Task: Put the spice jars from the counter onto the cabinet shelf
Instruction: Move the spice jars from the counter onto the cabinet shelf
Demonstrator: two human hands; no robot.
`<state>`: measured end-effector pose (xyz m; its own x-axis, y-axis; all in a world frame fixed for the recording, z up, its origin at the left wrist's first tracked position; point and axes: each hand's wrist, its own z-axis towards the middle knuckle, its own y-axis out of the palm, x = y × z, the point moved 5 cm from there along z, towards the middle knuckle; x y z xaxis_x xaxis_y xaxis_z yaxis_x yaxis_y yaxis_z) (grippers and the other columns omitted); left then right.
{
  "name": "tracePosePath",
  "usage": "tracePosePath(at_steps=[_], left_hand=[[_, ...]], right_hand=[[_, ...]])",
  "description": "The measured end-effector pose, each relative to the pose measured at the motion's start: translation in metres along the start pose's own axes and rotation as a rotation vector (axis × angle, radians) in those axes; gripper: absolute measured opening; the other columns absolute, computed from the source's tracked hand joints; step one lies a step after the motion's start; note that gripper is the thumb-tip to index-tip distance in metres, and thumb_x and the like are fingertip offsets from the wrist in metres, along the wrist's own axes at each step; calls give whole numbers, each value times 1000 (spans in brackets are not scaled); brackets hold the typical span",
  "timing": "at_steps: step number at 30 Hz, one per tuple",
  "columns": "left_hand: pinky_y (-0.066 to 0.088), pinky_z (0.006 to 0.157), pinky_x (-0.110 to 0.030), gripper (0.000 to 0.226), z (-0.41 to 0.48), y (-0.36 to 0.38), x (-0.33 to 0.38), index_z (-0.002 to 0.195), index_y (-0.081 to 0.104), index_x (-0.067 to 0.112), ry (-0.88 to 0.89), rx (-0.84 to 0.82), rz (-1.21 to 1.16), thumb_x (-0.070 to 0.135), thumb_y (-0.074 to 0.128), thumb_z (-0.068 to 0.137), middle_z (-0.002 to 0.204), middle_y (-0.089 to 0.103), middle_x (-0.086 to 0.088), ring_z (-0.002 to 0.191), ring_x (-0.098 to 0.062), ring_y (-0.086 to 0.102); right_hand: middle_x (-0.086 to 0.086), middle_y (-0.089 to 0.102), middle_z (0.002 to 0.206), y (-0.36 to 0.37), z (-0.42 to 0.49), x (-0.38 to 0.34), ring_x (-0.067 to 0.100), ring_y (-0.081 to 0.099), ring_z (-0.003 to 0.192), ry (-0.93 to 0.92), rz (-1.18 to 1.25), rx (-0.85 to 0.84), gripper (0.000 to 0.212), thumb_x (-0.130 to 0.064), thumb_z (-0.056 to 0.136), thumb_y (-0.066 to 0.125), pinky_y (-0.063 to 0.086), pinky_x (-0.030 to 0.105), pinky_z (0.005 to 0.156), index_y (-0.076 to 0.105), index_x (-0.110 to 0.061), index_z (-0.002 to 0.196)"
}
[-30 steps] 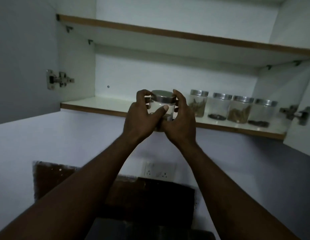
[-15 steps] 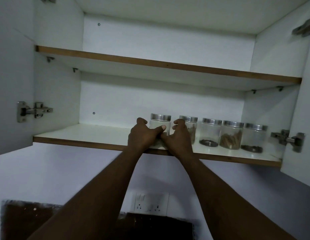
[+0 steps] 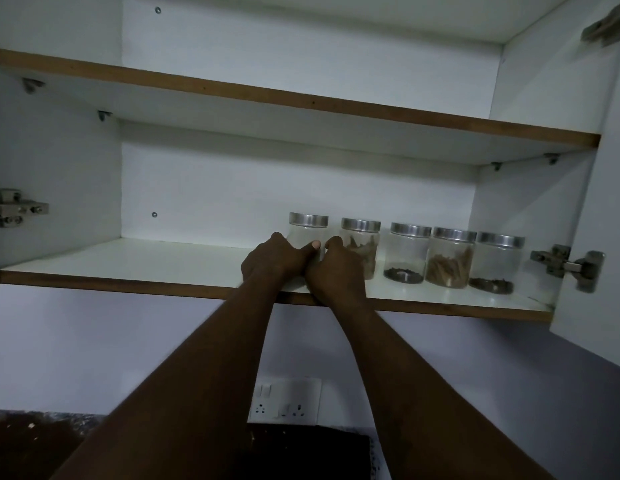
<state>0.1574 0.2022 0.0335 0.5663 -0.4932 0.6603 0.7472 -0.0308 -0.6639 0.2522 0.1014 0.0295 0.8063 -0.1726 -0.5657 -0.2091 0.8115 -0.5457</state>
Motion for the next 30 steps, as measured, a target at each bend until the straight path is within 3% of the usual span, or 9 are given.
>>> tracePosePath(at_steps=[5, 9, 11, 16, 19, 22, 24, 28, 30], left_hand=[[51, 95, -46, 91, -5, 5, 4, 132, 54, 20, 83, -34, 28, 87, 53, 71, 126, 66, -5, 113, -29, 62], [52, 94, -47, 99, -17, 0, 2, 134, 47, 11, 67, 69, 30, 85, 58, 70, 131, 60, -10, 118, -32, 60], [52, 93, -47, 98, -25, -5, 2, 133, 45, 11, 77, 130, 7, 83, 62, 69, 130, 58, -11, 118, -34, 60], [50, 72, -33, 55, -60, -14, 6, 106, 57, 26, 248, 192, -86, 75, 58, 81, 98, 70, 6, 91, -18, 67], [56, 78, -38, 32, -95, -21, 3, 95, 64, 27, 353, 206, -268, 58, 62, 89, 93, 71, 10, 86, -12, 68], [58, 75, -44, 21, -137, -16, -8, 88, 61, 22, 416, 140, -522, 41, 72, 84, 85, 69, 7, 80, -12, 69], [57, 70, -45, 20, -168, -1, -23, 84, 59, 20, 467, 115, -504, 34, 73, 80, 82, 67, 5, 78, -14, 67], [55, 70, -43, 19, -233, 67, -89, 84, 59, 23, 385, -53, -399, 38, 70, 78, 81, 67, 7, 75, -11, 65], [55, 72, -44, 24, -267, 105, -129, 85, 59, 22, 274, -152, -363, 43, 67, 77, 80, 68, 4, 75, -12, 66]], right_hand=[[15, 66, 109, -3, -2, 0, 30, 66, 100, 6, -45, 16, 38, -17, 91, 63, 52, 33, 69, 49, -4, 124], [15, 65, 110, -5, -6, 0, 31, 65, 102, 19, -53, 50, 40, -16, 91, 62, 56, 37, 75, 47, -3, 126], [14, 66, 107, -6, -9, -1, 30, 65, 99, 21, -27, 54, 35, -15, 91, 61, 53, 35, 70, 49, -4, 122], [9, 64, 86, -20, -21, -8, 25, 63, 81, -95, 22, 6, 7, -4, 86, 56, 48, 37, 64, 59, -5, 92], [-6, 52, 69, -31, -49, -18, 8, 48, 62, -209, 145, 25, 23, -6, 85, 56, 33, 27, 56, 47, -20, 70], [-11, 53, 69, -36, -103, -11, 3, 49, 61, -260, 304, 173, 17, -10, 84, 60, 31, 16, 53, 51, -20, 75], [-12, 58, 74, -26, -145, 10, 2, 55, 67, -244, 366, 196, 5, -20, 84, 59, 36, 14, 55, 55, -22, 81], [-8, 61, 75, 23, -236, 85, 9, 58, 69, -61, 290, 7, 11, -14, 81, 63, 49, 37, 60, 56, -22, 83], [-5, 61, 75, 49, -281, 122, 12, 57, 69, 0, 226, -147, 11, -15, 83, 67, 48, 41, 62, 57, -19, 83]])
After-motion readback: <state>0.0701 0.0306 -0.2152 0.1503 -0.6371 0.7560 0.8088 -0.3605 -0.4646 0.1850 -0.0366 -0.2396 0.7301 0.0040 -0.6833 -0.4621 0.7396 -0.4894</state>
